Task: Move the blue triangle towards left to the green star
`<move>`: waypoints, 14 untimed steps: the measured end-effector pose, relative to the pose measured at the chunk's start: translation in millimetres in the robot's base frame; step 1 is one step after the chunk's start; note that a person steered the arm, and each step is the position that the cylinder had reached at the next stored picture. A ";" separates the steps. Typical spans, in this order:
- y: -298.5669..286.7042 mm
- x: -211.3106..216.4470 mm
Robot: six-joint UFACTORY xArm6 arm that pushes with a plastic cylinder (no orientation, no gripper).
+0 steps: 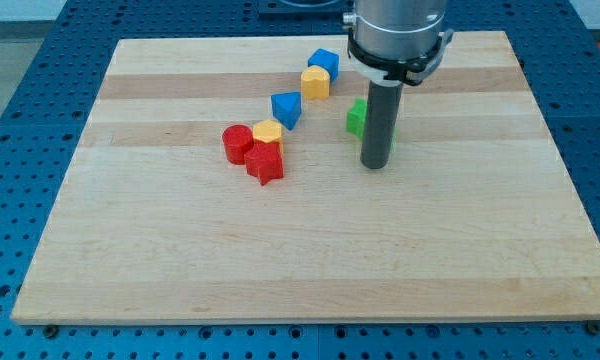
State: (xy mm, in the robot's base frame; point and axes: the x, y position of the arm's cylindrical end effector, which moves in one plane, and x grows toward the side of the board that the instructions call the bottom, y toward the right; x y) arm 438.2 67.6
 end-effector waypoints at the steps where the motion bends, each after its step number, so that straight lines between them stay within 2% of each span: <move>1: -22.7 -0.8; 6: -137.5 -41.2; 8: -144.7 -66.2; 10: -144.5 -70.8; 12: -143.1 -100.1; 14: -127.6 -83.7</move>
State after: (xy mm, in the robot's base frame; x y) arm 354.5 -60.1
